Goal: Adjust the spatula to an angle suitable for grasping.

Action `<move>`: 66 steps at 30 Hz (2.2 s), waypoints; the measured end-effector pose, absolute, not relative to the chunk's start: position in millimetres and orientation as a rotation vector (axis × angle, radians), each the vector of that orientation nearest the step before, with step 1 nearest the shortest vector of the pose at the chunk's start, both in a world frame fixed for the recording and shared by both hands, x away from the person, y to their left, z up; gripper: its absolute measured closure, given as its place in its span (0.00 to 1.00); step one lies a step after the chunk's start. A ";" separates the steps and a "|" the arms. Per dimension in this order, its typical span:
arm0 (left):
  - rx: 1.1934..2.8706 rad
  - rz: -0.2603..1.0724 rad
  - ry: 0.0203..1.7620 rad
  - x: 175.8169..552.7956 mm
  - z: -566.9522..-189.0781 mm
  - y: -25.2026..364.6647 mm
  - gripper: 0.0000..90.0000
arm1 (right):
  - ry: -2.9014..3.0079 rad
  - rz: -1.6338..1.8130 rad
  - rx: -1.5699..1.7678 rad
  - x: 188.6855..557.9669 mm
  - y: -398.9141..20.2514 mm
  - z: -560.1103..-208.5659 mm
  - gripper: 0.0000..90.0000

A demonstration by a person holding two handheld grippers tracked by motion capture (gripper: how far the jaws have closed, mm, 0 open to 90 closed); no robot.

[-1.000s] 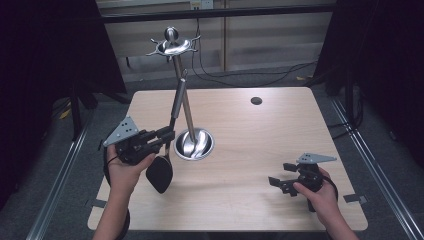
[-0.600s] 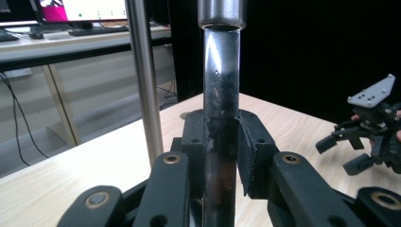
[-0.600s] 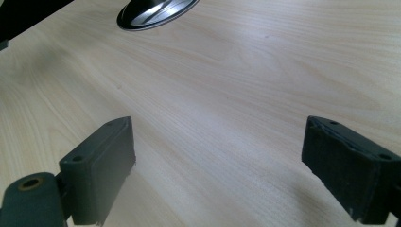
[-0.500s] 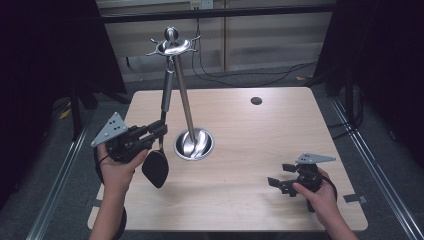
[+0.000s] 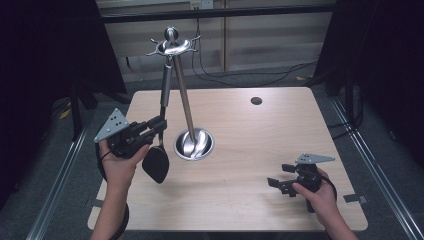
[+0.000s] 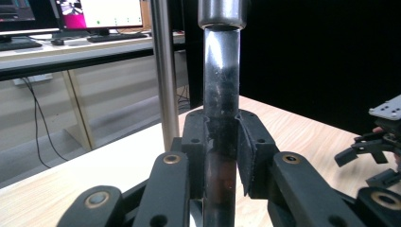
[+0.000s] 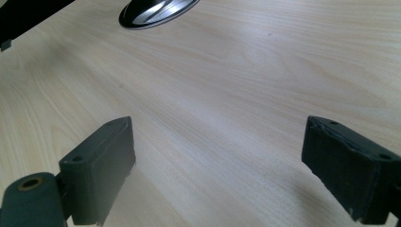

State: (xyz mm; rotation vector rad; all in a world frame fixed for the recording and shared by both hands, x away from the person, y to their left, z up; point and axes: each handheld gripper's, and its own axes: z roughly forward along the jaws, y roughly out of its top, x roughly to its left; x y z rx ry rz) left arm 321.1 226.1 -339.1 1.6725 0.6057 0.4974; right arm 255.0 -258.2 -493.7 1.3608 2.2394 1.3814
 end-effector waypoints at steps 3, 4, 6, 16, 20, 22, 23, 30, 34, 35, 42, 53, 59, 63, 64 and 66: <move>1.681 0.501 0.611 321.7 -340.7 225.0 0.84 | 2.241 1.388 1.358 255.1 -257.8 -493.8 0.11; 1.681 0.500 0.612 322.4 -341.5 224.7 0.84 | 2.241 1.388 1.358 255.1 -257.8 -493.8 0.11; 1.685 0.501 0.616 323.4 -343.3 224.4 0.83 | 2.241 1.384 1.359 255.1 -257.7 -493.7 0.11; 1.699 0.518 0.627 325.9 -344.7 221.0 0.83 | 2.246 1.390 1.360 255.0 -256.7 -493.7 0.11; 1.698 0.518 0.630 327.8 -346.2 218.3 0.83 | 2.242 1.389 1.356 255.2 -257.0 -493.8 0.11; 1.697 0.512 0.632 329.0 -346.9 216.2 0.83 | 2.243 1.388 1.356 255.2 -257.2 -493.7 0.11; 1.695 0.516 0.635 329.9 -347.7 214.1 0.83 | 2.241 1.383 1.357 255.3 -257.5 -493.7 0.11; 1.686 0.510 0.643 333.2 -350.9 208.1 0.83 | 2.250 1.384 1.356 255.1 -256.4 -494.0 0.11; 1.688 0.519 0.643 334.8 -351.8 206.3 0.83 | 2.249 1.385 1.356 255.9 -256.0 -494.1 0.11; 1.686 0.513 0.643 335.4 -352.5 205.0 0.83 | 2.249 1.384 1.361 255.6 -256.0 -493.8 0.11; 1.672 0.533 0.652 338.3 -355.9 199.6 0.83 | 2.245 1.388 1.358 256.8 -255.9 -493.9 0.11; 1.674 0.510 0.651 343.9 -356.7 194.6 0.83 | 2.252 1.400 1.365 258.6 -253.0 -495.9 0.11; 1.676 0.486 0.646 347.9 -356.1 193.3 0.83 | 2.252 1.401 1.372 258.1 -252.6 -495.5 0.11; 1.667 0.478 0.651 349.4 -355.4 193.3 0.83 | 2.252 1.403 1.365 258.1 -253.5 -495.6 0.11; 1.656 0.473 0.653 350.1 -354.0 194.3 0.83 | 2.252 1.403 1.364 257.8 -253.4 -495.4 0.11; 1.658 0.470 0.643 350.5 -352.9 194.5 0.82 | 2.253 1.401 1.367 257.3 -253.4 -495.3 0.11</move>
